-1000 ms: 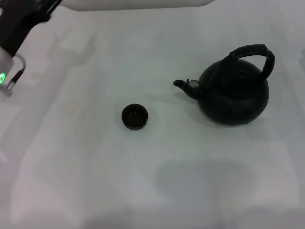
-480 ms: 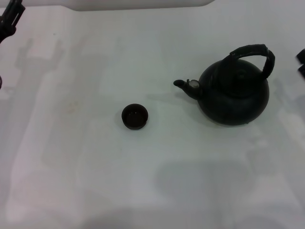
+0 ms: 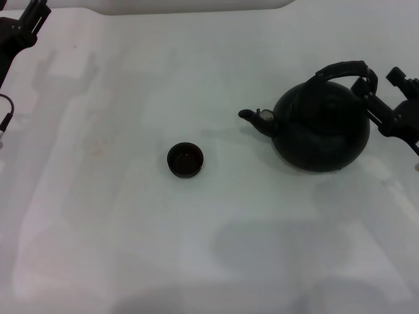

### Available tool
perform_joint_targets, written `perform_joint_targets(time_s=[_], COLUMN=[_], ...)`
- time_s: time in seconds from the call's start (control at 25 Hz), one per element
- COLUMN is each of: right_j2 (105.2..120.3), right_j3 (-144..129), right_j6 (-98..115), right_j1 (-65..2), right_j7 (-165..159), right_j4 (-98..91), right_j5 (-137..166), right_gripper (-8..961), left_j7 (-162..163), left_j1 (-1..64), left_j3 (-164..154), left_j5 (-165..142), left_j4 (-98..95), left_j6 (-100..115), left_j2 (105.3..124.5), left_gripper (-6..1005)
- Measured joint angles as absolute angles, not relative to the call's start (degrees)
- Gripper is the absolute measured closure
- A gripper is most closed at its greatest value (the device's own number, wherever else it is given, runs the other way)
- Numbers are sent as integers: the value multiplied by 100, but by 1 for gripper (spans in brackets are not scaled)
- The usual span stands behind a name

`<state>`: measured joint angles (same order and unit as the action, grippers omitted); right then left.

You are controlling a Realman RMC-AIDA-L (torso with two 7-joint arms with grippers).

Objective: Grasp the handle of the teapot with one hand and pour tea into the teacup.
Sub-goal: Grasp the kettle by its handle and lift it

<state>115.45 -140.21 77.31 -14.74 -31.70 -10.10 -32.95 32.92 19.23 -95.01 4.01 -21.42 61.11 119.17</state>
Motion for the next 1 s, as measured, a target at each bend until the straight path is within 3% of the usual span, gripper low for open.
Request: perform_joint_targets(time_s=[0.64, 1.0], right_j2=[11553, 11557], right_j3=[-14054, -14015], right_j6=[7351, 7419], right_j1=[-1633, -1608], right_j7=[-3173, -3163], right_j4=[-1049, -1092], right_j5=[-3287, -3287], right_gripper=[145, 571], left_j7=[3331, 3333], left_j1=[1892, 1882], left_j3=[-9500, -9500], left_j5=[387, 409], left_j4=[-2124, -2124], left_j6=[6135, 6135], left_j2=[11925, 11928], left_gripper=[137, 138])
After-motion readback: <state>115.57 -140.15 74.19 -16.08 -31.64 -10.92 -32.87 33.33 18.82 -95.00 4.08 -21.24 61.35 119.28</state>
